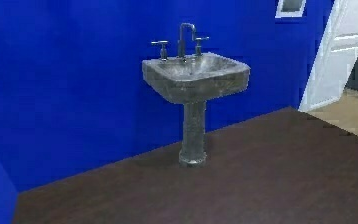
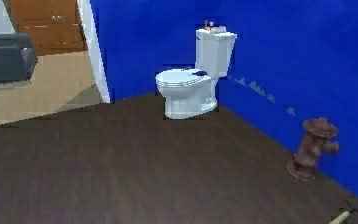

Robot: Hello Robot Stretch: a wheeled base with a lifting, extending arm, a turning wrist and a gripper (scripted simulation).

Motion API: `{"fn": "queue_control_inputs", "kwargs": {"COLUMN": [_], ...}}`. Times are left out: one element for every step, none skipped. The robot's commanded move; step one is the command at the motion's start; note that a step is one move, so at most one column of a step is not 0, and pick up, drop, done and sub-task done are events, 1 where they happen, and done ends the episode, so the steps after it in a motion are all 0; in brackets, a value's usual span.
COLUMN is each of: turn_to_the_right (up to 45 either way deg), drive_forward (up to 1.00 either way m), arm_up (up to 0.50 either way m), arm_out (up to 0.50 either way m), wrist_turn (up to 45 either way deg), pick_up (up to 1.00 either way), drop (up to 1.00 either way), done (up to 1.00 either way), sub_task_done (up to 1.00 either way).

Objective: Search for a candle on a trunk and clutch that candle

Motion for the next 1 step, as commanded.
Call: {"fn": "queue_control_inputs", "kwargs": {"turn_to_the_right": [45.0], "drive_forward": [0.0], "arm_up": [0.0], "arm_out": [0.0], "wrist_turn": [0.0], "pick_up": [0.0], "drop": [0.0], "done": [0.0], "sub_task_done": [0.0]}}
